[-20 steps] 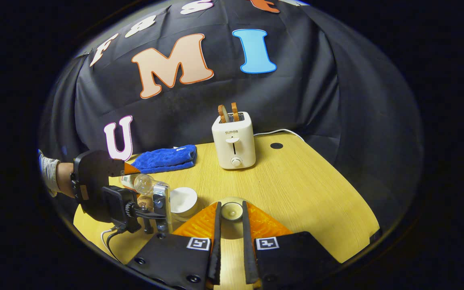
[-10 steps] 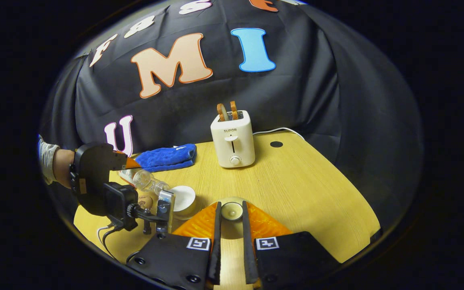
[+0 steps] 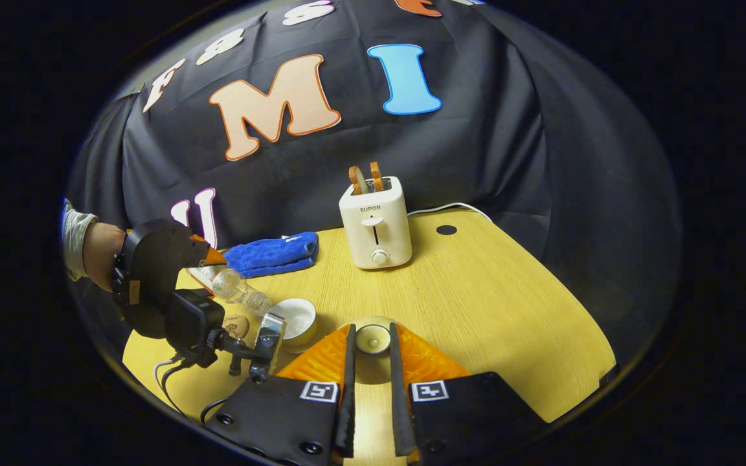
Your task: Open the teacup lid with one hand, grasp the water bottle and pour water into the teacup with the other hand; after pouring, place the water bottle on the coaster and then close the teacup lid.
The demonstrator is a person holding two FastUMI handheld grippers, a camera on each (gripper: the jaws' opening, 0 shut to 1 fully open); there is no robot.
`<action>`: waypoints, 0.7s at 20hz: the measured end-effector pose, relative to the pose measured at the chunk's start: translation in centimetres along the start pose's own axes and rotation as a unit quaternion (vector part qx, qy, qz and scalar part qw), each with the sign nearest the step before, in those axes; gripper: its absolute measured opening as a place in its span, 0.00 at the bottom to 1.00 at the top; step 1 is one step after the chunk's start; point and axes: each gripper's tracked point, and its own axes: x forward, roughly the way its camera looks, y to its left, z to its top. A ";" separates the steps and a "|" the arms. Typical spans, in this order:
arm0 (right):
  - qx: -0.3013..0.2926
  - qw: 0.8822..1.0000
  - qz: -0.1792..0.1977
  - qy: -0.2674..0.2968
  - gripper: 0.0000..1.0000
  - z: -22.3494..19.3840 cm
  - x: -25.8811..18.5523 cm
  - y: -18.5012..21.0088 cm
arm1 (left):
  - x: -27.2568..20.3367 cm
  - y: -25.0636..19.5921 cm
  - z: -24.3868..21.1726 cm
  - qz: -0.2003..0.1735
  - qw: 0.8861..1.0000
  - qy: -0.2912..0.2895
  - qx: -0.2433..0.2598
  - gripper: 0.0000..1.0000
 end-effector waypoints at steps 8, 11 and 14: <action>0.005 1.000 0.003 0.002 0.29 -0.6 0.1 0.3 | -0.8 1.1 0.6 0.015 0.998 0.013 0.067 0.69; 0.002 1.000 0.004 -0.001 0.29 -0.7 -0.3 0.3 | -0.9 1.5 0.6 0.016 0.997 0.020 0.077 0.69; 0.008 1.000 -0.001 -0.002 0.27 -0.6 -0.5 -0.1 | -0.7 1.4 0.8 0.012 0.997 0.013 0.074 0.69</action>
